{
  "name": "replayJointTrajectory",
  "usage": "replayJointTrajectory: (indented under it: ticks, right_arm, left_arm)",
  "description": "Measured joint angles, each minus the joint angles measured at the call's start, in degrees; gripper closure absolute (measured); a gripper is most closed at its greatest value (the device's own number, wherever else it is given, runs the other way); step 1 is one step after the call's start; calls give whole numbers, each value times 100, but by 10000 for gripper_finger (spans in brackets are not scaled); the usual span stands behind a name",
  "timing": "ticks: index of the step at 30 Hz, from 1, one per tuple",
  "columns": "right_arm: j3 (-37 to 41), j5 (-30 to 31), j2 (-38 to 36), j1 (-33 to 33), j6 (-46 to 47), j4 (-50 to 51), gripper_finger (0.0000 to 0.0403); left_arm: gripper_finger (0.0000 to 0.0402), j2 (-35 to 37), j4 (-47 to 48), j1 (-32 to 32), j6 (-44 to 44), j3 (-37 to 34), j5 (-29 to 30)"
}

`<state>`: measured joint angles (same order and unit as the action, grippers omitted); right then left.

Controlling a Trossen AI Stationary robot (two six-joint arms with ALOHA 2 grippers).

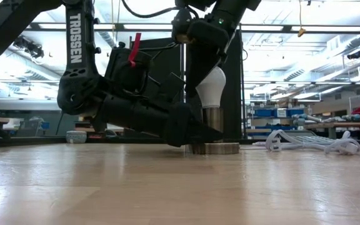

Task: Screw lightbulb
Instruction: Insert the light bulb into the lamp

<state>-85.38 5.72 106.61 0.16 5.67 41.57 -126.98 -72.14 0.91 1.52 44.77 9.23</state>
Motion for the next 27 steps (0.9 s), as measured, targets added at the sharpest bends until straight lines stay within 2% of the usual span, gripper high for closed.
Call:
replayJointTrajectory:
  ticks: [6,14,20,27]
  right_arm:
    - [-190,2,-6,4,-201,445,61]
    - [-359,-131,-10,28,-1087,832,61]
    - [-381,-521,7,2,-1573,995,60]
    - [-382,-467,11,-2,-2288,1230,60]
  left_arm:
    - [204,0,15,0,-4,0,0]
    - [204,0,24,0,-4,0,-18]
    - [204,0,31,-4,-4,2,-215]
    - [204,-2,13,-4,2,2,-634]
